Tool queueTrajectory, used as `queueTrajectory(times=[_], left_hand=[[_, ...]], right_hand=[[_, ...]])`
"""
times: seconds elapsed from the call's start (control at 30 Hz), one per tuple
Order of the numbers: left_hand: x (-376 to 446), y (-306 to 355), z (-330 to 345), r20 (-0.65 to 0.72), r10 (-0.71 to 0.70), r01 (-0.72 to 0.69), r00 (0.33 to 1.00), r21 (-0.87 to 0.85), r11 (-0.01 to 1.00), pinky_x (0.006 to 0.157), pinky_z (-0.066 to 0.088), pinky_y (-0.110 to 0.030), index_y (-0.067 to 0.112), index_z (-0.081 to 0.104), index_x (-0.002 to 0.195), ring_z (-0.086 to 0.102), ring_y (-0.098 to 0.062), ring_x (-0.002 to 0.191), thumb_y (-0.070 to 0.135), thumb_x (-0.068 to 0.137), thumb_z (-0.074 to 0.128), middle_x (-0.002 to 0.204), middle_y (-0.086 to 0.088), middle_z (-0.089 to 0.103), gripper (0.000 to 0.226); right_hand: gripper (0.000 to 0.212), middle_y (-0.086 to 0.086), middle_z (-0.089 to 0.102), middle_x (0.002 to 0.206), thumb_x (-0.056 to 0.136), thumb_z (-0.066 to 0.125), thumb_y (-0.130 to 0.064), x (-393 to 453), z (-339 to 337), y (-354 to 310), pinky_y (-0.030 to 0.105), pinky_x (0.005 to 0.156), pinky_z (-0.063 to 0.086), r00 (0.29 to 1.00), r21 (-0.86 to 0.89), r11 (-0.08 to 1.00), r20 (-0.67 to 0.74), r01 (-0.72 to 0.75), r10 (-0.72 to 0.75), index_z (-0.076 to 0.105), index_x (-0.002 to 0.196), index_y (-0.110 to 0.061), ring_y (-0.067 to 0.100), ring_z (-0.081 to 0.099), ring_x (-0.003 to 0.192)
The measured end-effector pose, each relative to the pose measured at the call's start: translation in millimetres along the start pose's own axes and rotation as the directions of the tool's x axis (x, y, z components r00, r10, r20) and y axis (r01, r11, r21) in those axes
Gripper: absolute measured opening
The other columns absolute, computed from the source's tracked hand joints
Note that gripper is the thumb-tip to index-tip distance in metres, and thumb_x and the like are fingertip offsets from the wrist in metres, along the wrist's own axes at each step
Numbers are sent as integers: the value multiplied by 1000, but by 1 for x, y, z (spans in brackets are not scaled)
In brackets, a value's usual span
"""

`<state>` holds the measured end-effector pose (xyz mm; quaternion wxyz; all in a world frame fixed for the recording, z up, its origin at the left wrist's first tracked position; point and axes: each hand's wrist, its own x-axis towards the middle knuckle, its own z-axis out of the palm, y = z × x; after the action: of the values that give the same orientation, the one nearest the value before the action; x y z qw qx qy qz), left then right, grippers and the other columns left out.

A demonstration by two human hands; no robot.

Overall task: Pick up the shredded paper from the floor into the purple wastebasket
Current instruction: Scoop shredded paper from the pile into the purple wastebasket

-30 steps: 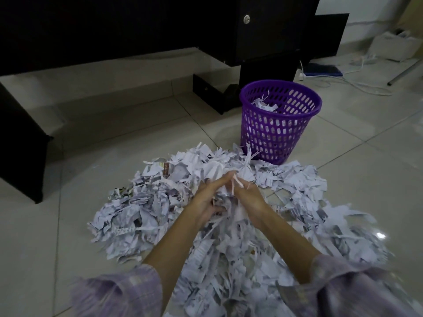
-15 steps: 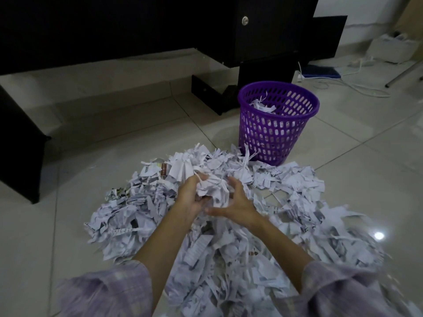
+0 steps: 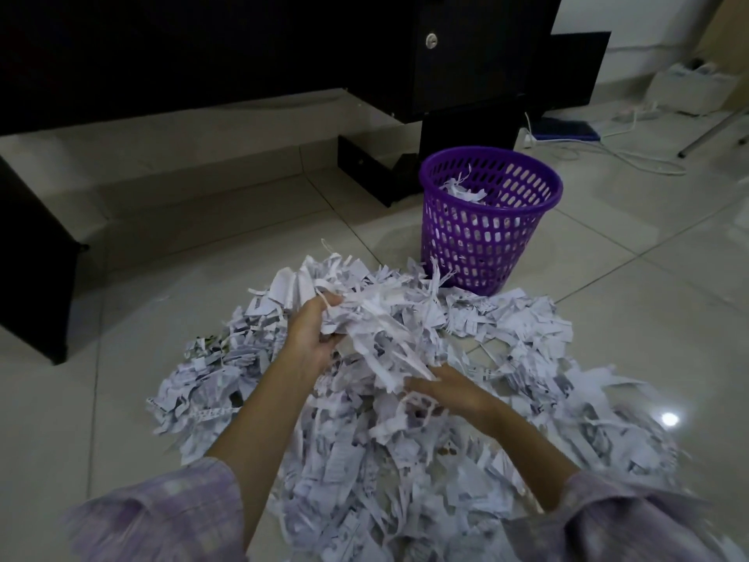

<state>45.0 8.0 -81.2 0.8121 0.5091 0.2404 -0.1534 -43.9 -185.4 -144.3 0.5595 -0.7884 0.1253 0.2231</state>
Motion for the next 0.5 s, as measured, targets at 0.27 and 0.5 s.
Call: queueTrajectory(times=[0.27, 0.5], left_hand=[[-14, -12, -1, -31, 11, -4, 999, 225, 974, 38, 46, -17, 5, 60, 99, 53, -18, 66, 0, 81, 58, 84, -7, 58, 18], [-22, -37, 17, 7, -23, 20, 1000, 333, 943, 73, 57, -36, 14, 41, 125, 57, -25, 97, 12, 83, 68, 117, -4, 52, 50]], right_hand=[[9, 9, 62, 87, 90, 60, -10, -1, -26, -30, 33, 67, 51, 994, 583, 808, -104, 80, -24, 58, 99, -6, 19, 60, 75], [44, 11, 67, 107, 90, 50, -56, -9, -3, -62, 53, 97, 46, 999, 700, 713, 48, -31, -3, 61, 106, -17, 32, 62, 105]])
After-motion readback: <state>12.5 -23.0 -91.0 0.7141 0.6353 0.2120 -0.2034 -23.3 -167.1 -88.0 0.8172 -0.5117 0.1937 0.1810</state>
